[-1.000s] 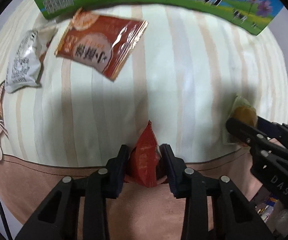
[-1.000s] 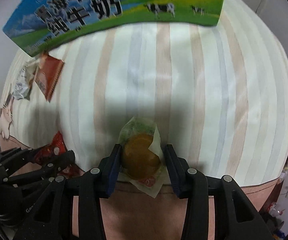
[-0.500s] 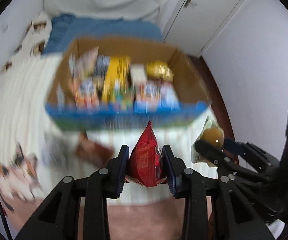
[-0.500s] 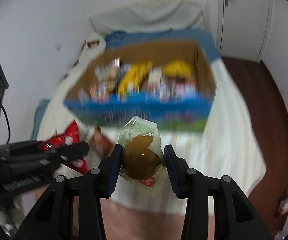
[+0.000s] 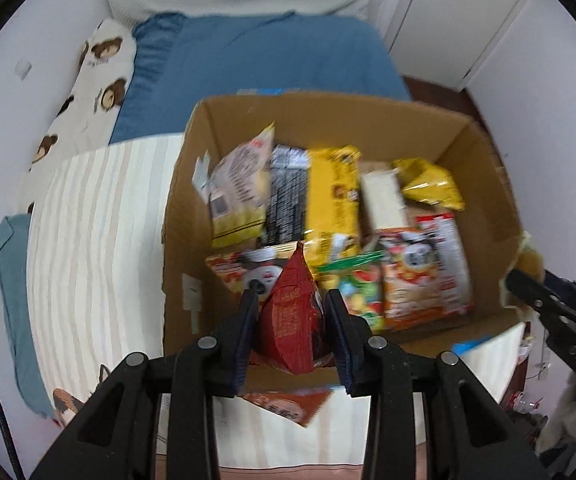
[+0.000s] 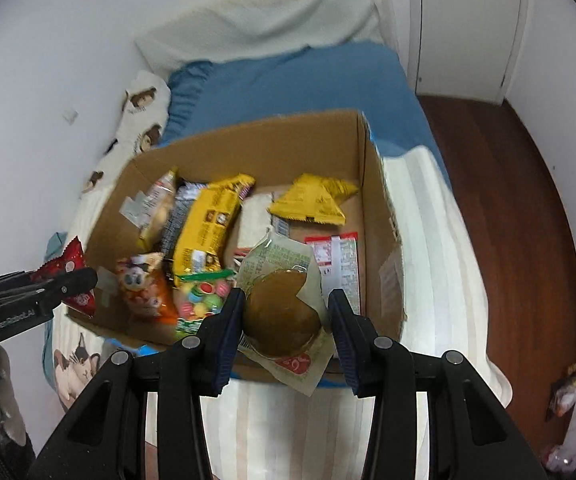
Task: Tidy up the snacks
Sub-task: 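Carry both items into the box and open both tools to release them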
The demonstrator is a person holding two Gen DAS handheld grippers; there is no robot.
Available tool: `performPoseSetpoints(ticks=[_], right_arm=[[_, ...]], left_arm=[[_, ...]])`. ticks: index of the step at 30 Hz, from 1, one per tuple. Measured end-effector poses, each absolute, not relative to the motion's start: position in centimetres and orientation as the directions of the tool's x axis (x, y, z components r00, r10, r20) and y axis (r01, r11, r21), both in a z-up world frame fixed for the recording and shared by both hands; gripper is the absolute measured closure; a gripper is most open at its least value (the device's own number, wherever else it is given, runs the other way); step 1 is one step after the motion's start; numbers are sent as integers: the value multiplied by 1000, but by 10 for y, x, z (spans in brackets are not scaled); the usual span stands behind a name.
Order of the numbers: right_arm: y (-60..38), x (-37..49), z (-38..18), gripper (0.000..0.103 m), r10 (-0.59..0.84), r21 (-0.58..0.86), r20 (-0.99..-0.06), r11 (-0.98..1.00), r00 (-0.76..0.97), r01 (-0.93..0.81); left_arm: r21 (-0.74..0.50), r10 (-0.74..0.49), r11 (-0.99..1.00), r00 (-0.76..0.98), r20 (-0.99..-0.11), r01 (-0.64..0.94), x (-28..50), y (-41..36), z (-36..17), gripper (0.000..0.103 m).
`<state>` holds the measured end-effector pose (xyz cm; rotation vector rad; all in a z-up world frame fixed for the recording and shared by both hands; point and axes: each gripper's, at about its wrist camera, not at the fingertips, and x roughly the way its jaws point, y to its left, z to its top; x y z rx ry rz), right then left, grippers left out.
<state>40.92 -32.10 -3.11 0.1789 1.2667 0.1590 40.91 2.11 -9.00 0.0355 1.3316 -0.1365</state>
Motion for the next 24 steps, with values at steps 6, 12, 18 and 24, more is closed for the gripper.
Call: performPoseSetpoints(ticks=[6,12,18,24], right_arm=[[-315,418,-63,46,218,219,-965,976,148,-6],[-308,425,-73,9,178,180,-979,984,102,2],[-306,428,-72,8,140,141,-984,990,107,-3],[-306,423,-66,7,115,117,-984,993,137,5]], left_arm=[[-70,-75,996,90,-993,60,425,33,-125,62],[-90,-94,995,83,-992,40,426,33,-124,18],[-46,-52,997,113,-992,54,427,26,-115,10],[-28,-37,998,158,-987,57,422,24,-108,10]])
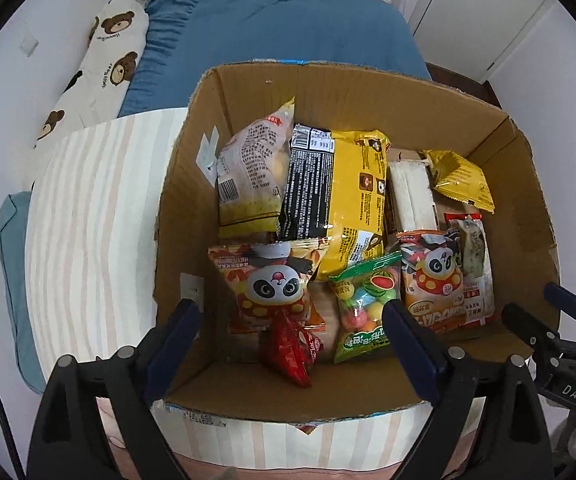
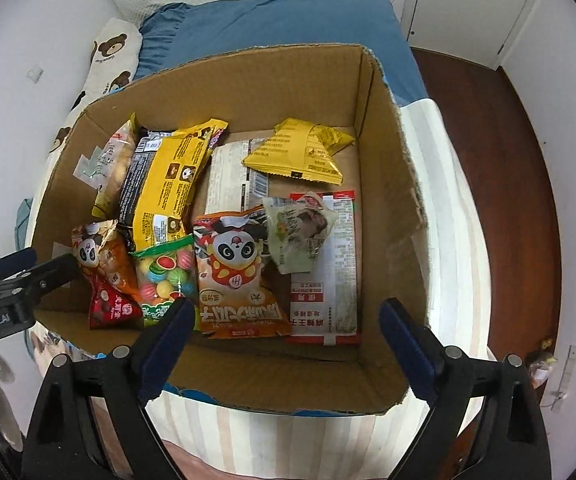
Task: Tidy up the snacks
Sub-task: 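Carry both items into the box and open both tools to release them, then move both tools back toward the last snacks on the bed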
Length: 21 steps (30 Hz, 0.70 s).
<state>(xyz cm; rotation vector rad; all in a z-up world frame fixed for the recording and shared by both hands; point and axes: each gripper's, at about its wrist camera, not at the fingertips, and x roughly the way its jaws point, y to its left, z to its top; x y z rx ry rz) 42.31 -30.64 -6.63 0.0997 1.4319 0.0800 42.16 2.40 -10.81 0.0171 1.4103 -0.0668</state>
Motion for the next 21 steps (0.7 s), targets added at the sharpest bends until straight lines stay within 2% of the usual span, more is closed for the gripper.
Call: performPoseSetpoints(ticks=[10,21], right_arm=[[-309,396,-27,7,88,93,-954,996,286,3],[-299,331,44,7,63,49,-864,998,500,-42]], left_arm=[[12,-10,998,334,-943,64,385,21,-70,10],[25,-14,997,521,-853,68,315,21,-12,10]])
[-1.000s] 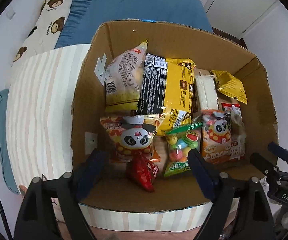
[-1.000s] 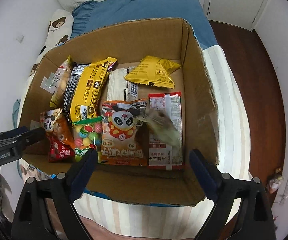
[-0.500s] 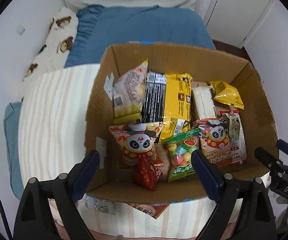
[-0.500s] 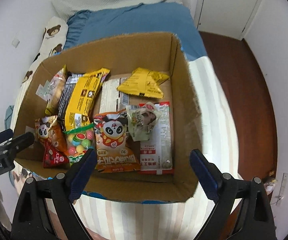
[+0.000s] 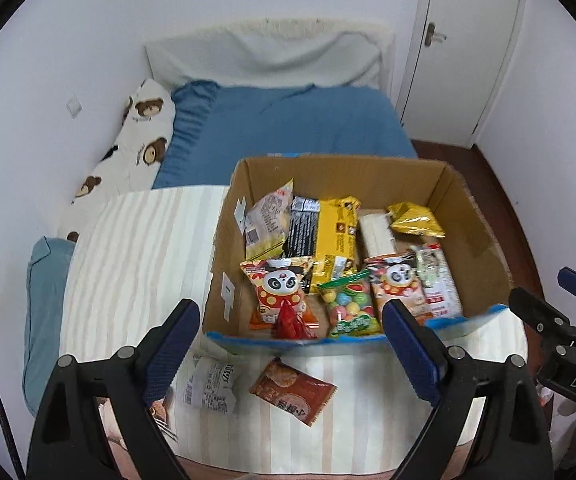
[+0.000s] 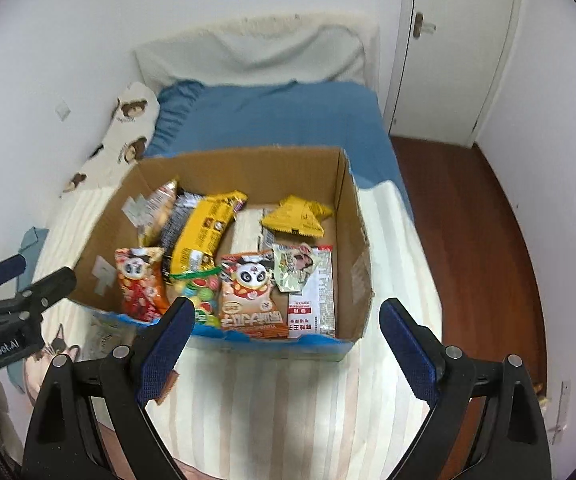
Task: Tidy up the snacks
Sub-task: 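Move both tools back toward the last snacks on the bed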
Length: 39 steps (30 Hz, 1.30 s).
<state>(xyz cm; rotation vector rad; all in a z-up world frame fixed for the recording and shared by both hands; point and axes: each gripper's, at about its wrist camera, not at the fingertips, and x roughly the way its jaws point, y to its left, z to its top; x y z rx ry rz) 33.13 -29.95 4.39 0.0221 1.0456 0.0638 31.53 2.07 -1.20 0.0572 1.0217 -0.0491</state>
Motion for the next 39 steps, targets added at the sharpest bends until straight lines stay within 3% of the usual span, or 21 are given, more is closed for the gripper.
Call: performPoseSetpoints(ticks=[9,17,25,32,33,35,39], right_arm=[[-299,285,81,7,190,178,-827,981,529,-74],[-250,271,15,7,337,256,-870,933,361,-254],[-147,284,-77,10,263,120,-929,880,261,-460],[-70,298,-145,11,110,-35,-974,792,199,-609],[-63,299,-154,13,80,-58,-978,782,193,-620],[-56,297,-170,36,31,-89,-984,771,178,-630],[-72,282,-170,41,-10,-130,-979,796,202,-591]], left_arm=[[-67,-75,997,572,-817,35,266,26,26,10],[55,127,984,450,-884,-170,236,96,-29,10],[154,191,975,248,-950,-160,242,158,-132,10],[154,175,980,184,-967,-124,251,200,-175,10],[146,167,982,183,-969,-121,252,203,-178,10],[125,144,986,187,-972,-106,254,204,-178,10],[89,93,996,218,-971,-28,268,189,-171,10]])
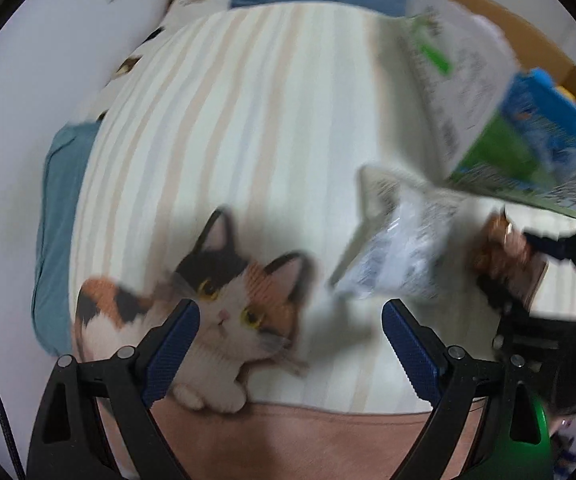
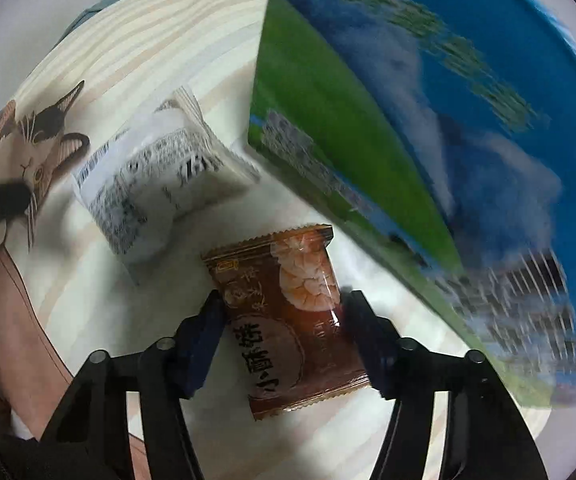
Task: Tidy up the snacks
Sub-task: 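Move both tools back toward the last snacks on the bed, then grasp the white printed bag with the left tool while the right tool grasps the brown cookie packet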
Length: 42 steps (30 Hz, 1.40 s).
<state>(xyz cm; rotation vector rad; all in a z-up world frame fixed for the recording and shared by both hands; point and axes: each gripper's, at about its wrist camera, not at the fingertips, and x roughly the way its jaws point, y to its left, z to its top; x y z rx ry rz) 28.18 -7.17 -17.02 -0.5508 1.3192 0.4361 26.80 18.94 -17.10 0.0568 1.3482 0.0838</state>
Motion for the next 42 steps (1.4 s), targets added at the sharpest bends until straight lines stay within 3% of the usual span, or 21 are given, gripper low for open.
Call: performPoseSetpoints(ticks=[5,9,10,12,16,20,28,42], right_arm=[[-155,260,-164,41,5,-30,-994,950,111,-311],[-204,249,-162,41,85,80,-995,994,57,-79],[-211,248,-163,41,102,100,-993,994,53,-43],[-217,252,-167,39,129,129,-991,992,38,8],[-218,260,-173,32,116,117,-992,993,49,2],[-201,245,-174,42,87,85,-993,996,81,-25],[-213,183,-178,43,121,121,-993,993,-11,1],[-231,167,-186,36,144,143,-990,988,-10,50]], left_arm=[[15,0,996,161,-987,93,296,151,-178,10],[7,-5,990,81,-997,139,319,126,-209,10],[-10,-20,991,76,-997,130,322,124,-215,14],[-35,-44,995,92,-995,97,319,125,-216,52],[-54,-60,997,105,-993,56,284,129,-212,54],[-93,-93,996,71,-993,5,235,124,-215,54],[-63,-63,998,20,-998,24,151,80,-237,54],[11,9,999,42,-999,40,153,38,-240,48]])
